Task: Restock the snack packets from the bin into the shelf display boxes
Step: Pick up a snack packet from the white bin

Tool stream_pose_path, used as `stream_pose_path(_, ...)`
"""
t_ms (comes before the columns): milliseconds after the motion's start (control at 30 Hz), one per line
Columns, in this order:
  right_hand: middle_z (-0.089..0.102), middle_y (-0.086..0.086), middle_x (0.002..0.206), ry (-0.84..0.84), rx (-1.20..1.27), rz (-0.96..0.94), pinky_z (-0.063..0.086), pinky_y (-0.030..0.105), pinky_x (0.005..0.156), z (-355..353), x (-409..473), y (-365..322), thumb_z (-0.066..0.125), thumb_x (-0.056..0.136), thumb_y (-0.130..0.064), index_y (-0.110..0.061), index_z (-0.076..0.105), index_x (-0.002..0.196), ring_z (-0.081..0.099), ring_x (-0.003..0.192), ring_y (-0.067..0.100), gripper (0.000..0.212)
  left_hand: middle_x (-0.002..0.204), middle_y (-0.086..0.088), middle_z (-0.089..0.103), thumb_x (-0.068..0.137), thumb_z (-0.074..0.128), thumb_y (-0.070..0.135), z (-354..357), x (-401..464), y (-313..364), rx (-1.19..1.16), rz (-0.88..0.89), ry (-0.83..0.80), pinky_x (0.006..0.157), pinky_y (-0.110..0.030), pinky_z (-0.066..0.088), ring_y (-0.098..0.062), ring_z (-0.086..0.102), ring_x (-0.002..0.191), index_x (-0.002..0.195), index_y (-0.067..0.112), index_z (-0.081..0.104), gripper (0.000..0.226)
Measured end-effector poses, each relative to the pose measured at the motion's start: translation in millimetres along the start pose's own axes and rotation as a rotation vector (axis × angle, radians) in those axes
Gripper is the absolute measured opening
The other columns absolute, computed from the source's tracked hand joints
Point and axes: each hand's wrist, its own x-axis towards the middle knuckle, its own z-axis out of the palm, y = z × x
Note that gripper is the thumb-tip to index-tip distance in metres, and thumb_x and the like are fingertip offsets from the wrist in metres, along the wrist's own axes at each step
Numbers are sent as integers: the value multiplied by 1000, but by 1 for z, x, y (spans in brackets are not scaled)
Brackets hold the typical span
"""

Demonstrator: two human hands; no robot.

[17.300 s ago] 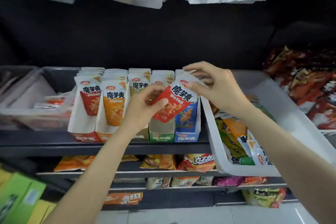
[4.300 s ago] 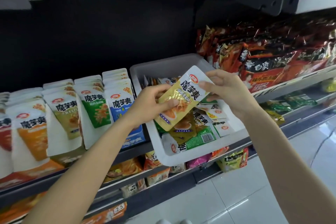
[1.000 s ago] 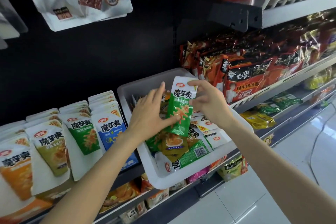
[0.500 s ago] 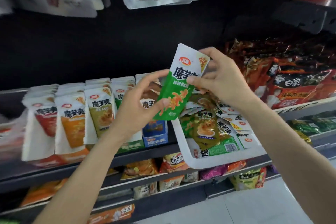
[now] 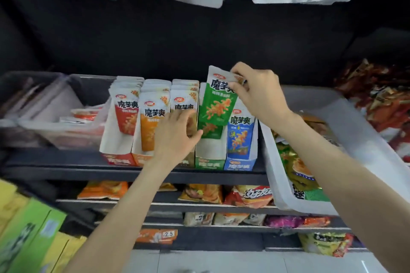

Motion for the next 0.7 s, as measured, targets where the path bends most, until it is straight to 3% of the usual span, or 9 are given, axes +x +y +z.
stream_pose_path(133, 54, -3, 69, -91, -73, 4, 31, 29, 63, 18, 11, -2, 59, 91, -18, -9, 57, 103, 60, 70, 28, 15, 116, 3, 64, 86, 61, 45, 10, -6, -5, -58, 6, -27, 92, -39, 48, -20, 58, 107, 130, 25, 51, 49)
stream_pose_path(267, 59, 1, 70, -221, -67, 19, 51, 38, 69, 40, 13, 4, 59, 90, -21, -14, 56, 102, 61, 70, 29, 14, 105, 8, 67, 86, 63, 38, 10, -5, -4, -104, -2, 8, 89, -35, 48, -15, 61, 99, 128, 25, 53, 45)
stream_pose_path(367, 63, 5, 84, -291, -240, -19, 48, 35, 66, 53, 11, 12, 58, 90, -22, -13, 58, 102, 60, 85, 29, 15, 105, 9, 67, 86, 63, 36, 10, -5, -5, -118, 2, 10, 91, -34, 46, -15, 61, 100, 128, 25, 53, 44)
stream_pose_path(467, 60, 6, 97, -222, -345, -107, 36, 30, 57, 56, 10, 15, 58, 90, -20, -11, 62, 99, 53, 96, 24, 14, 106, 8, 67, 86, 64, 36, 10, -5, -5, -134, 4, -7, 90, -34, 46, -15, 61, 101, 129, 24, 54, 46)
stream_pose_path(567, 58, 8, 91, -144, -285, -108, 34, 27, 52, 56, 10, 16, 63, 85, -15, -10, 62, 92, 57, 83, 25, 9, 107, 6, 65, 85, 64, 40, 8, -4, -3, -100, -16, -19, 86, -35, 48, -17, 59, 102, 127, 24, 54, 45)
stream_pose_path(633, 58, 7, 87, -95, -254, -117, 36, 26, 50, 46, 5, 17, 64, 83, -15, -11, 61, 90, 57, 77, 24, 9, 106, 2, 60, 85, 63, 42, 5, -4, 4, -75, 9, 63, 77, -32, 49, -18, 56, 97, 123, 21, 54, 45)
stream_pose_path(700, 59, 3, 85, -41, -190, -78, 42, 28, 52, 24, -7, 20, 61, 85, -18, -13, 62, 94, 56, 75, 18, 10, 102, 0, 57, 86, 63, 38, -3, -4, 23, -205, 82, 208, 73, -24, 44, -13, 53, 90, 120, 16, 56, 41)
